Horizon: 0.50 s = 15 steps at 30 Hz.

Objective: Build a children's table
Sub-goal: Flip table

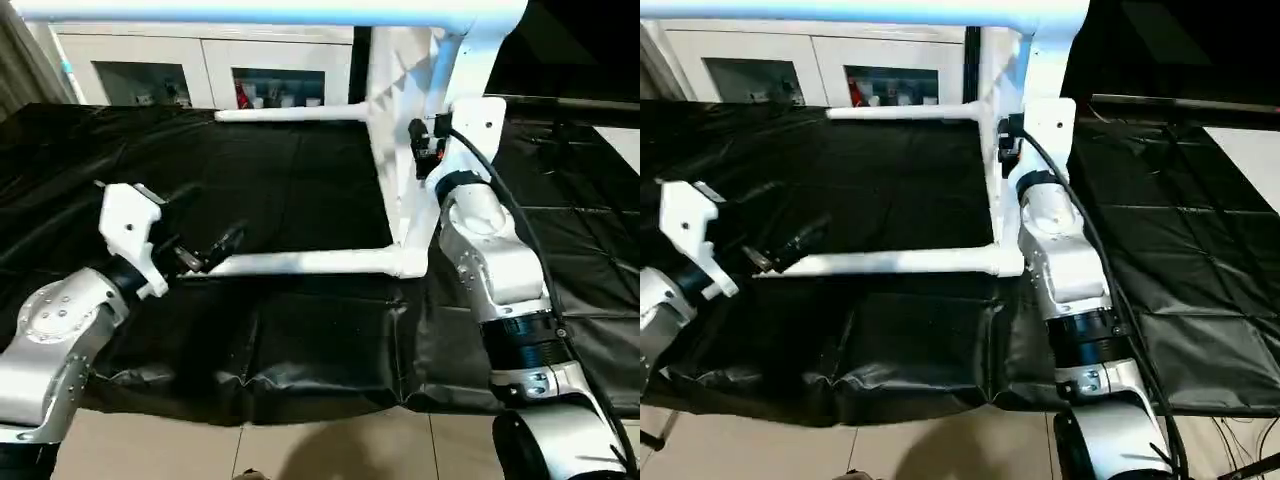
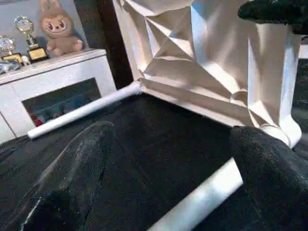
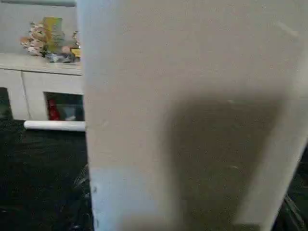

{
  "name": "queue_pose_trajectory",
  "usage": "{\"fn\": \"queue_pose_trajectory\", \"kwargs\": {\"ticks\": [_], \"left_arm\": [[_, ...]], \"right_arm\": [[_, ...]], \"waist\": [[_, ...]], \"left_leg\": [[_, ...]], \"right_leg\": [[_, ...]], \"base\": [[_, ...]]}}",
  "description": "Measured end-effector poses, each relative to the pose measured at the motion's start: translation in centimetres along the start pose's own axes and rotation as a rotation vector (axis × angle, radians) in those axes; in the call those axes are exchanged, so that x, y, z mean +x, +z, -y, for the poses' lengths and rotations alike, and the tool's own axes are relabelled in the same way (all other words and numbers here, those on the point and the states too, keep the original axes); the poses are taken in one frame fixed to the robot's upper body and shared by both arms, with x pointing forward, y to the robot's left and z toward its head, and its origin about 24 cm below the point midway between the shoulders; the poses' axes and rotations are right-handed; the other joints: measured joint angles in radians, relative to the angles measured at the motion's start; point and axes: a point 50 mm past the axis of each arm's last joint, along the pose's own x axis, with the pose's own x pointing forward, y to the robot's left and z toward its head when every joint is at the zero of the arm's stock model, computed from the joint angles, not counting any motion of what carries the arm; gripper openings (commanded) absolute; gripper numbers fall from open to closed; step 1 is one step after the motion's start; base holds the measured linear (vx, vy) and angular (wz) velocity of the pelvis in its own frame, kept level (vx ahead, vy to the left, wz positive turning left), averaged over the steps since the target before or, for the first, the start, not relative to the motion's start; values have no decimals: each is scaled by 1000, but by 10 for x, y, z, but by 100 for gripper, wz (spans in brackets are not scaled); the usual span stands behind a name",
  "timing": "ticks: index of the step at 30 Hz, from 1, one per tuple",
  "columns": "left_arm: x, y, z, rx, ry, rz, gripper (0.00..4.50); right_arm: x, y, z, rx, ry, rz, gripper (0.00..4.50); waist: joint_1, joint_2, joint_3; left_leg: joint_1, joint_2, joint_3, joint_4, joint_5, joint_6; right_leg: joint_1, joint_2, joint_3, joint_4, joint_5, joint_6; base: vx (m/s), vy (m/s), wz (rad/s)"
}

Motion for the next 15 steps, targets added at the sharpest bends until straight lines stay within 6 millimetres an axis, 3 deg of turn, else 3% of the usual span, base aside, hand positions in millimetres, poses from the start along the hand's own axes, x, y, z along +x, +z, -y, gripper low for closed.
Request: {"fn": "queue_pose_trajectory", "kwargs": {"ticks": [1,3,5,9,15], "left_arm": [[1,1,1,23,-11,-12,429],[4,-1,4,87,-47,-53,429],[8,-2,9,125,-72,-66,429],[21,4,19,198,-87,-22,429],[28,9,24,252,-85,21,429]], "right_arm": [[0,0,-1,-4,-1,-1,191],[-1,0,-4,-1,13,1,247],[-3,-2,-4,-7,20,2,261],[-11,-29,-6,-14,63,-82,295],[-12,-19,-2,-7,93,15,342]], "waist": [[0,-1,0],[-3,-1,0],[-5,-2,-1],[-10,1,4],[-15,4,6]], "left_leg": [[0,0,0,0,0,0],[0,0,0,0,0,0],[0,0,0,0,0,0],[-1,0,0,0,0,-1],[-1,0,-1,0,2,-4]], "right_leg": [[0,0,0,0,0,0],[0,0,0,0,0,0],[0,0,0,0,0,0],[-2,0,1,0,2,0],[-2,2,0,0,1,-2]], "base": [[0,0,0],[0,0,0],[0,0,0],[0,0,0],[0,0,0]]}}
